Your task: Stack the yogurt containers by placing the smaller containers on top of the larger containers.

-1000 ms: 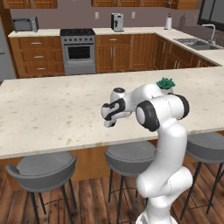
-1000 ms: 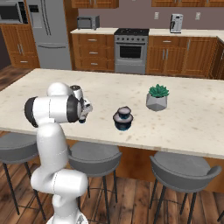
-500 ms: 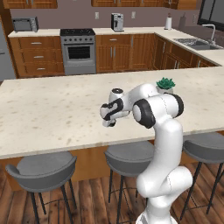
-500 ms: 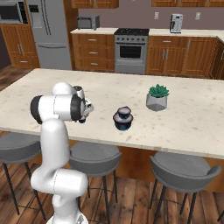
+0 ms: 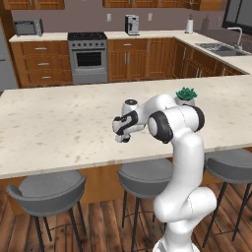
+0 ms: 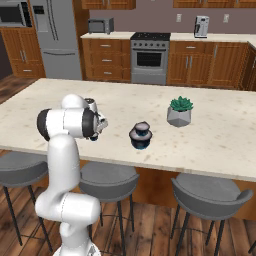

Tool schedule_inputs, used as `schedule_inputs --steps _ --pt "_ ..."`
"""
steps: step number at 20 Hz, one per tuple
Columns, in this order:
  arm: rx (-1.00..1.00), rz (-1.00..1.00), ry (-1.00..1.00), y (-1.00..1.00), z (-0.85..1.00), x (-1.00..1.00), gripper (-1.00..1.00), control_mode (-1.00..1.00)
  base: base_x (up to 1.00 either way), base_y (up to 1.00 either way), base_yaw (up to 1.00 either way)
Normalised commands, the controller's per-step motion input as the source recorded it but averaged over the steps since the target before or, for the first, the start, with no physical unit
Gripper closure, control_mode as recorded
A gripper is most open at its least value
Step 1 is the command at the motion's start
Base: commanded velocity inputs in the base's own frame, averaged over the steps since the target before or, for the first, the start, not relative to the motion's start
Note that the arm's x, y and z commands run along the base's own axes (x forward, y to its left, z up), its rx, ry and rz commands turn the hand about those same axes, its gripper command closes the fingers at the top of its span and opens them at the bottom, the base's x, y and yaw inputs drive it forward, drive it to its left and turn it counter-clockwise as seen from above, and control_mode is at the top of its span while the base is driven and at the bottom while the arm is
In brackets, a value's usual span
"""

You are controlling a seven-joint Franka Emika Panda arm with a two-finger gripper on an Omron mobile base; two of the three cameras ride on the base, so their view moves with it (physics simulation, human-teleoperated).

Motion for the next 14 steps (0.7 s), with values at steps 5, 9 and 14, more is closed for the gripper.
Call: schedule_inputs --steps 5,9,14 --pt "-0.03 0.0 0.0 0.03 -0.04 0.0 -1.0 -1.0 0.0 0.0 0.0" --pt "-0.03 0.0 0.0 0.03 -0.06 0.0 -1.0 -1.0 0.0 0.0 0.0" --pt "-0.01 0.01 0.0 0.02 -0.16 0.01 -1.0 -1.0 0.0 0.0 0.0"
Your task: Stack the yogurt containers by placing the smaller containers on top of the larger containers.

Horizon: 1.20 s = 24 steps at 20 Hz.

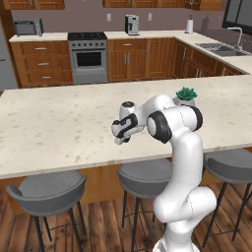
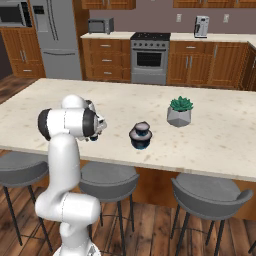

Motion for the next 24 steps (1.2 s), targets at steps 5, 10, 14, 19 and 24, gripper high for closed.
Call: schedule_inputs --steps 5,10,14,19,24 --pt "0.0 0.03 0.01 0.0 -0.18 0.05 -1.0 -1.0 0.0 0.0 0.0" --pt "0.0 0.04 0.03 0.0 -0.14 0.02 1.0 -1.0 0.0 0.0 0.0" --pt "0.0 0.05 0.04 -0.01 -0.11 0.01 1.0 -1.0 0.0 0.0 0.0" --pt "0.0 0.05 0.04 -0.05 -0.03 0.0 1.0 -1.0 0.0 0.0 0.0" --pt "0.0 0.05 0.03 -0.15 0.0 0.0 1.0 -1.0 0.0 0.0 0.0"
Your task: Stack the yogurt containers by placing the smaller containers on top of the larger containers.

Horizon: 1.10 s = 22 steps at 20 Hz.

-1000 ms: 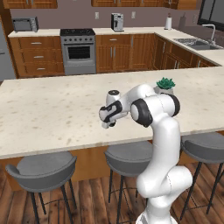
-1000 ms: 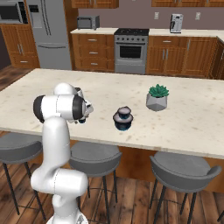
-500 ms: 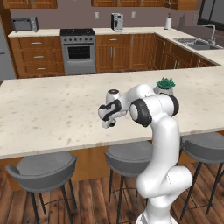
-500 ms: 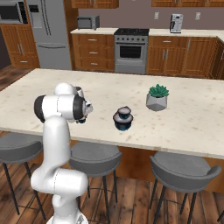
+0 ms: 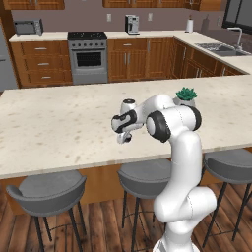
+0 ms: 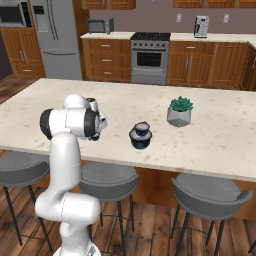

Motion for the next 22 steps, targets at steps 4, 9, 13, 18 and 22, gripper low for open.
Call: schedule_inputs --steps 4,9,13,18,22 --pt "-0.02 0.03 0.01 -0.11 0.04 0.0 1.0 -1.0 0.0 0.0 0.0" --pt "-0.05 0.0 0.0 -0.01 0.4 0.02 1.0 -1.0 0.0 0.0 0.0" --pt "-0.07 0.0 0.0 0.0 0.56 0.02 1.0 -1.0 0.0 0.0 0.0" --pt "-0.06 0.0 0.0 -0.01 0.61 0.0 1.0 -1.0 0.0 0.0 0.0" --pt "-0.04 0.0 0.0 -0.15 0.58 0.0 1.0 -1.0 0.0 0.0 0.0"
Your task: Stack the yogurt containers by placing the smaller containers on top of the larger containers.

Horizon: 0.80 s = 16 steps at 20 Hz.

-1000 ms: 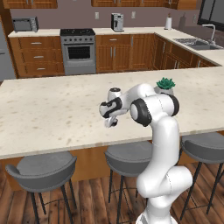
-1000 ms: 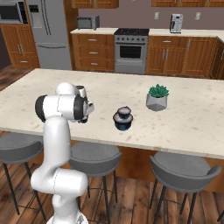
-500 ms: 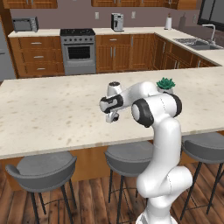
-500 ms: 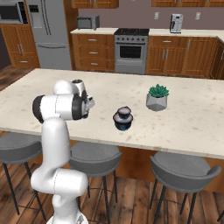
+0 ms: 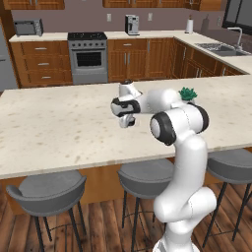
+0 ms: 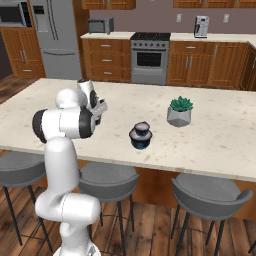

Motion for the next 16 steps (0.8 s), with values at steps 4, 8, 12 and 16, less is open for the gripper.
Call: schedule_inputs --steps 4,8,12,16 --pt "0.0 0.0 -0.03 -0.39 0.53 -0.15 1.0 -1.0 0.0 0.0 0.0" --pt "0.0 0.0 -0.05 -0.42 0.49 -0.26 1.0 -1.0 0.0 0.0 0.0" --pt "0.0 0.0 -0.07 -0.26 0.33 -0.26 1.0 -1.0 0.0 0.0 0.0" --pt "0.0 0.0 -0.14 -0.06 0.28 -0.28 1.0 -1.0 0.0 0.0 0.0"
